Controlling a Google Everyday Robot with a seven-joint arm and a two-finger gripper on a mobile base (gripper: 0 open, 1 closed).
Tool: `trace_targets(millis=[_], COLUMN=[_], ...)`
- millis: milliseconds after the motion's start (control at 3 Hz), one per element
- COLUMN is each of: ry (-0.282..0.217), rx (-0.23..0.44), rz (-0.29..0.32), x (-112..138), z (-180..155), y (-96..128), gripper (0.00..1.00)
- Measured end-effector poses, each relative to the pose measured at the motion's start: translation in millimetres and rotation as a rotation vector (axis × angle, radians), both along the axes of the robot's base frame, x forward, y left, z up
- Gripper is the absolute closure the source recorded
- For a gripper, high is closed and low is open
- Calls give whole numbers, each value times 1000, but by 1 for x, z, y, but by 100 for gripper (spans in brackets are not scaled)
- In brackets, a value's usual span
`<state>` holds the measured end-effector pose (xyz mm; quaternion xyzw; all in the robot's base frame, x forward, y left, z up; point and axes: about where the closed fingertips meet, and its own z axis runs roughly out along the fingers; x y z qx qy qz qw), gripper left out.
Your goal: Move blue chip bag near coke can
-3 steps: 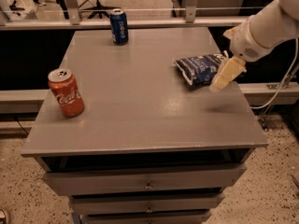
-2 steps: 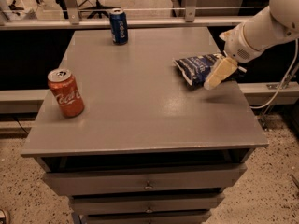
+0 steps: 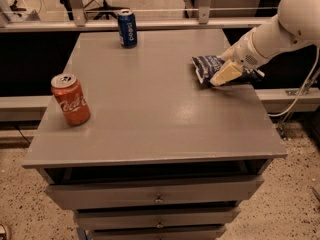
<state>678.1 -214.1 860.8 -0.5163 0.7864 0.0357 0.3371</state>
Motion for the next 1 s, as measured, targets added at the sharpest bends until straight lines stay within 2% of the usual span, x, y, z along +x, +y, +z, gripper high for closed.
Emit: trace_targets(millis=[333, 667, 1000], ry=[8, -6, -38], rx=[26, 48, 66], rz=[-4, 12, 54], x=[0, -7, -21], z=[0, 13, 38], y=[2, 9, 25], gripper=[64, 87, 100])
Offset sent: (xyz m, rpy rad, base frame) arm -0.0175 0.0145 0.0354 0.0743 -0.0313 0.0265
